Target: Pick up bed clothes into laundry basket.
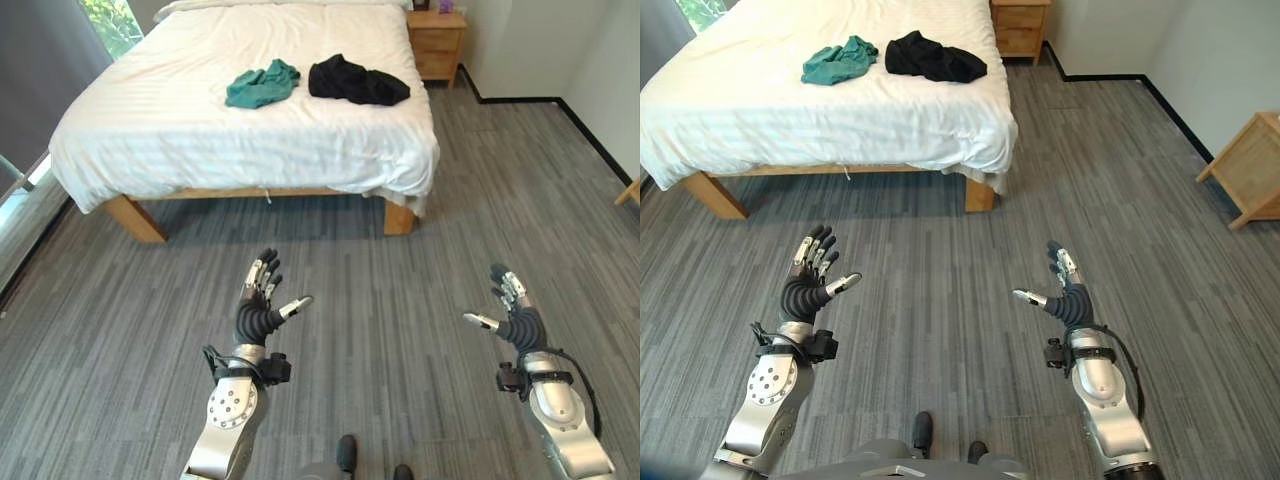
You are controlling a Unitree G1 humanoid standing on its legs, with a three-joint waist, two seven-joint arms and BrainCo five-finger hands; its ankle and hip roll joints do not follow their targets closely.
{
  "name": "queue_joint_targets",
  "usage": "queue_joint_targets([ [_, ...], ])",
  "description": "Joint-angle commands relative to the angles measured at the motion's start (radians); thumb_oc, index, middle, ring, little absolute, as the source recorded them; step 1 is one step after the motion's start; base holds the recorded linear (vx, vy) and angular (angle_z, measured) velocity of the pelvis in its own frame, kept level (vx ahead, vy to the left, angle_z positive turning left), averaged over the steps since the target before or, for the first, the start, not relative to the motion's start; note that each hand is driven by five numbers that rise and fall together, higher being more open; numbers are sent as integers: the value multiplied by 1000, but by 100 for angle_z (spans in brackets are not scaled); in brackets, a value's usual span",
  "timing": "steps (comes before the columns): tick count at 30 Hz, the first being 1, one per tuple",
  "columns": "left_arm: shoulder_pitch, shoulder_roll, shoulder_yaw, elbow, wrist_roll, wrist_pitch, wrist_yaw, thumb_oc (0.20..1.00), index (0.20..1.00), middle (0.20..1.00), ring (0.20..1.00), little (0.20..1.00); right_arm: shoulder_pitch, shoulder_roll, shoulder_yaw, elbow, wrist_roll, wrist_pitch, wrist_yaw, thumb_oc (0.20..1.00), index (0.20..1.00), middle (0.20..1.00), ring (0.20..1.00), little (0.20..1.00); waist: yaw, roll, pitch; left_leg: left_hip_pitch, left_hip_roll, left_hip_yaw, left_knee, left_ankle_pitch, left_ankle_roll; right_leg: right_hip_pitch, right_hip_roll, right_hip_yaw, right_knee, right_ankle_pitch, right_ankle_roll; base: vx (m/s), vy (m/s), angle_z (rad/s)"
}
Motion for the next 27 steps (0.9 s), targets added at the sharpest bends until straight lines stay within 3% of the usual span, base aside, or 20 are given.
queue_joint_targets([
  [1,-32,-6,4,-27,-9,-76,-3,1000,1000,1000,1000,1000,-37,-1,8,-101,45,-84,12,1000,1000,1000,1000,1000,5,-16,-25,48,51,-40,5,-114,-69,-44,-70,-2,3,27,83,-30,-13,-13],
  [10,-64,-7,-37,14,-27,-63,4,1000,1000,1000,1000,1000,-42,-28,12,-76,-32,-67,-24,1000,1000,1000,1000,1000,-7,-16,-11,43,70,-52,12,-100,-78,-46,-47,13,7,6,65,1,-37,-4],
  [11,-81,-10,-44,31,-38,-62,1,1000,1000,1000,1000,1000,-53,-31,14,-60,-28,-66,-30,1000,1000,1000,1000,1000,-6,-28,32,-13,65,-43,151,-130,-91,-44,-52,17,15,6,52,-46,-65,6],
  [12,-83,-10,-43,32,-38,-62,1,1000,1000,1000,1000,1000,-55,-31,13,-59,-28,-66,-30,1000,1000,1000,1000,1000,-6,-28,33,-20,66,-44,165,-137,-91,-44,-52,16,15,6,52,-122,-99,4],
  [14,-93,-21,-49,47,-53,-64,-1,1000,1000,1000,1000,1000,-62,-45,13,-44,-18,-63,-29,1000,1000,1000,1000,1000,17,-31,94,-177,51,-52,455,-61,-133,-19,-51,19,11,5,28,-58,-65,-1],
  [15,-92,-27,-52,53,-67,-65,3,1000,1000,1000,1000,1000,-66,-52,17,-41,-20,-60,-35,1000,1000,1000,1000,1000,28,-34,109,-220,46,-56,520,-8,-150,-7,-51,21,6,0,22,30,-32,-14],
  [17,-90,-32,-57,62,-78,-62,4,1000,1000,1000,1000,1000,-69,-53,20,-30,-22,-54,-41,1000,1000,1000,1000,1000,33,-38,113,-262,51,-49,558,5,-149,-2,-51,19,2,-8,19,76,-18,-30],
  [19,-79,-35,-61,64,-96,-54,-5,1000,1000,1000,1000,1000,-67,-59,15,-32,-36,-42,-50,1000,1000,1000,1000,1000,49,-50,113,-324,72,-5,514,-2,-133,12,-56,17,2,-36,23,260,17,-21],
  [20,-66,-34,-64,65,-96,-45,-14,1000,1000,1000,1000,1000,-65,-60,11,-29,-38,-37,-54,1000,1000,1000,1000,1000,62,-54,101,-336,105,36,388,-24,-118,20,-54,13,2,-66,32,404,71,-6],
  [23,-41,-46,-61,75,-89,-36,-10,1000,1000,1000,1000,1000,-84,-74,22,1,-75,-24,-73,1000,1000,1000,1000,1000,87,-49,84,-365,129,112,55,58,-121,47,-48,22,2,-130,58,455,131,10],
  [27,-22,-49,-59,89,-90,-28,-14,1000,1000,1000,1000,1000,-93,-77,23,3,-123,-6,-76,1000,1000,1000,1000,1000,87,-53,49,-351,124,122,10,91,-110,72,-60,21,2,-151,75,321,131,-9],
])
